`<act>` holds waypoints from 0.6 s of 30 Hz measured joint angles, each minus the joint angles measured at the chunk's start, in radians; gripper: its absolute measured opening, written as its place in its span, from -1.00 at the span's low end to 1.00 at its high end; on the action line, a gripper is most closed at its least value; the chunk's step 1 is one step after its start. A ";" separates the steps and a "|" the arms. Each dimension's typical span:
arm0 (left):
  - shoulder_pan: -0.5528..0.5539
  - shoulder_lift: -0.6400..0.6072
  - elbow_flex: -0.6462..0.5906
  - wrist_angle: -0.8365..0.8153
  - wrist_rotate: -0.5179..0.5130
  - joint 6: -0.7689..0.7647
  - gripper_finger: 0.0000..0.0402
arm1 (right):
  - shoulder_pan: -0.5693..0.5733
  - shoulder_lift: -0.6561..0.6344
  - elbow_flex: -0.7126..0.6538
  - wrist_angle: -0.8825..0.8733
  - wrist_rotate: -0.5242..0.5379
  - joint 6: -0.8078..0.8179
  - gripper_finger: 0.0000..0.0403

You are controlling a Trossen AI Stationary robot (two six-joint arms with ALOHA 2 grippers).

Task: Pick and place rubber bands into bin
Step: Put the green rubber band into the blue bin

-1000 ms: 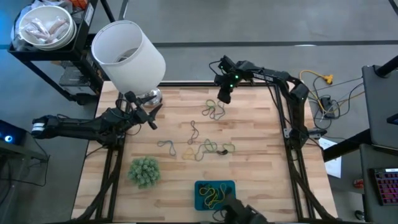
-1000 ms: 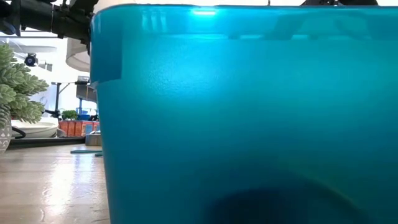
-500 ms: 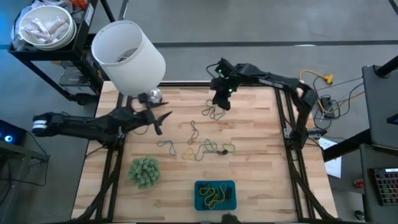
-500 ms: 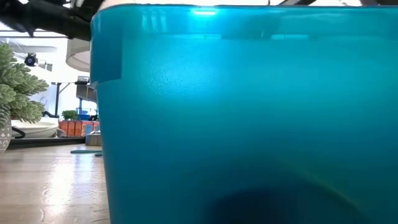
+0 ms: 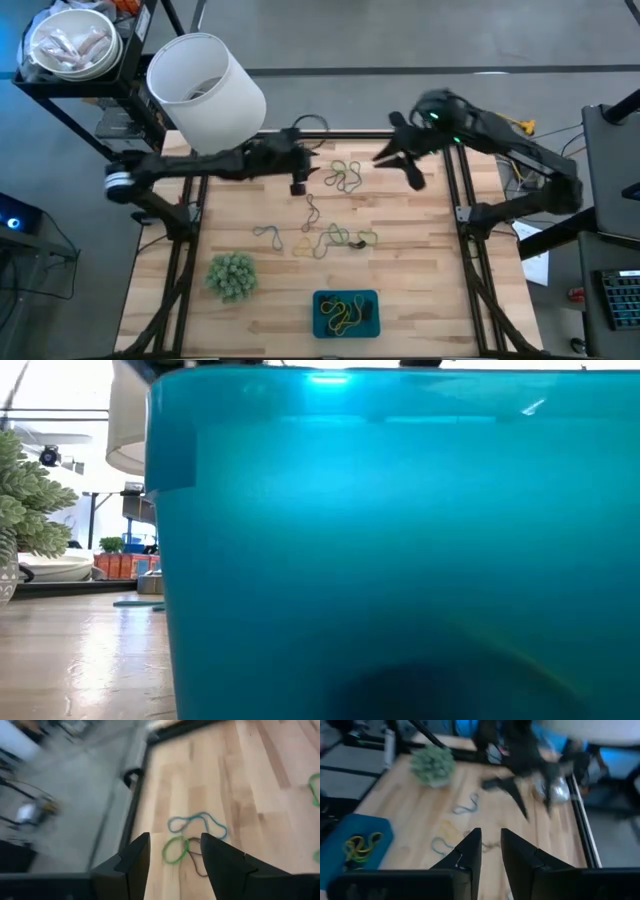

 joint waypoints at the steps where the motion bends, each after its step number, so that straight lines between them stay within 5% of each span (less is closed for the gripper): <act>1: 0.018 0.045 0.055 -0.053 0.035 0.012 -0.21 | 0.015 -0.036 -0.017 0.006 0.000 0.004 -0.66; 7: 0.081 0.286 0.307 -0.285 0.129 0.107 -0.21 | 0.087 -0.223 -0.121 0.039 0.073 0.025 -0.66; 18: 0.102 0.560 0.507 -0.339 0.157 0.175 -0.21 | 0.127 -0.423 -0.275 0.094 0.132 0.081 -0.66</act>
